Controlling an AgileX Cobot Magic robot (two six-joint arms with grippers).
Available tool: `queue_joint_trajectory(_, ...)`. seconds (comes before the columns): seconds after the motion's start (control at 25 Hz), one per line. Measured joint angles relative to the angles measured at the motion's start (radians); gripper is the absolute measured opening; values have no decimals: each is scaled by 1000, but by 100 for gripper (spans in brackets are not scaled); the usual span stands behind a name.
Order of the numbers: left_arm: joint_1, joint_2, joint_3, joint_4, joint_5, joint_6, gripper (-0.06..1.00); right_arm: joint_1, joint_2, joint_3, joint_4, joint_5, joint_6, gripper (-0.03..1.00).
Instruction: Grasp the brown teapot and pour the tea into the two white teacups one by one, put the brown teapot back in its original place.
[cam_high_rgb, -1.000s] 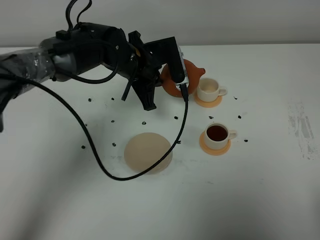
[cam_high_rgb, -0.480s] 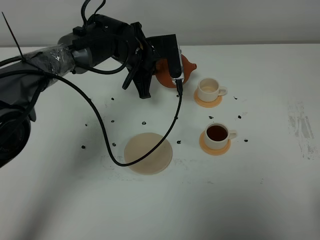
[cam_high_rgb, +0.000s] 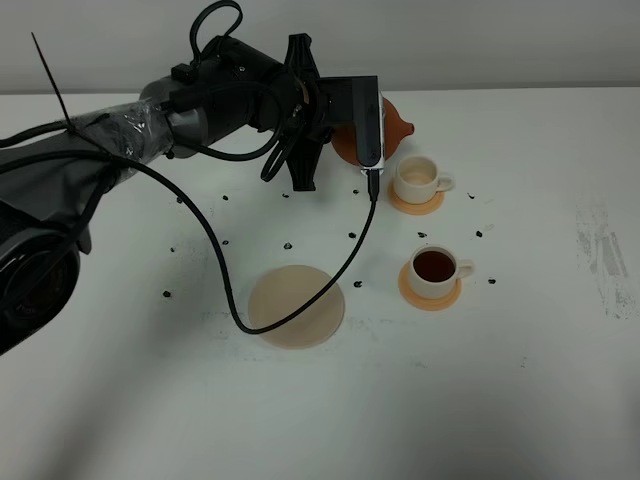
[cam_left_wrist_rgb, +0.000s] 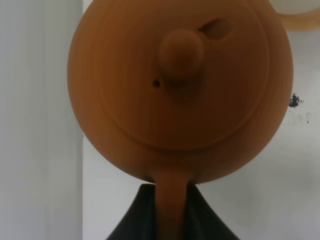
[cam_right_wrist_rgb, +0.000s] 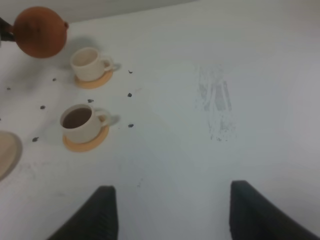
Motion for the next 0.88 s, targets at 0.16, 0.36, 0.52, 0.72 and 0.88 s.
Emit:
queue_joint_trajectory(0.16, -4, 17, 0, 35, -8, 0, 12, 0, 0, 0, 0, 0, 0, 51)
queue_joint_trajectory(0.36, -19, 18, 0, 73, -29, 0, 12, 0, 0, 0, 0, 0, 0, 51)
queue_joint_trajectory(0.52, -33, 18, 0, 124, -43, 0, 12, 0, 0, 0, 0, 0, 0, 51)
queue_joint_trajectory(0.72, -42, 18, 0, 192, -44, 0, 12, 0, 0, 0, 0, 0, 0, 51)
queue_joint_trajectory(0.88, -45, 18, 0, 228, -47, 0, 12, 0, 0, 0, 0, 0, 0, 51)
